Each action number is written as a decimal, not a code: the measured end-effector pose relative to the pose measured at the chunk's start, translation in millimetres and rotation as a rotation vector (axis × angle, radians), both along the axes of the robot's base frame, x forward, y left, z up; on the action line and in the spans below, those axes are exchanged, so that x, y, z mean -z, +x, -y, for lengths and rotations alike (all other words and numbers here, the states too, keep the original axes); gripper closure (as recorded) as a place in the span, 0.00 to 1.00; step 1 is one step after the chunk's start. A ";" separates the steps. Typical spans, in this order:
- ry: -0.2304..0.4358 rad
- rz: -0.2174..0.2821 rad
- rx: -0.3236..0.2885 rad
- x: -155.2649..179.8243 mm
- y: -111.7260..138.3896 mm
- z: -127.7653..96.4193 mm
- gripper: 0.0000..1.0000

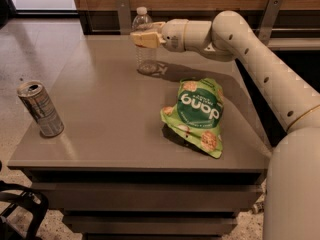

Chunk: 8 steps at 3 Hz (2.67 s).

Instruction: Move water bottle near redbull can

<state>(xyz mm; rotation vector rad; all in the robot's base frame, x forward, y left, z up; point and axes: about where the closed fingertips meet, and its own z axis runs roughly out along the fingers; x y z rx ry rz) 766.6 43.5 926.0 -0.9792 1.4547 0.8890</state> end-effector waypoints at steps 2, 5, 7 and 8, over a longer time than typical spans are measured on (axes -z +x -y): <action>0.007 0.014 -0.037 -40.0 -47.6 -1.1 1.00; 0.077 0.065 -0.052 -67.7 -154.6 -43.3 1.00; 0.033 0.045 -0.024 -50.2 -216.0 -88.6 1.00; 0.007 0.052 -0.015 -39.2 -240.0 -104.1 1.00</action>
Offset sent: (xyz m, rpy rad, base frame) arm -0.0932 -0.0023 0.0747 0.0133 -0.0282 0.0554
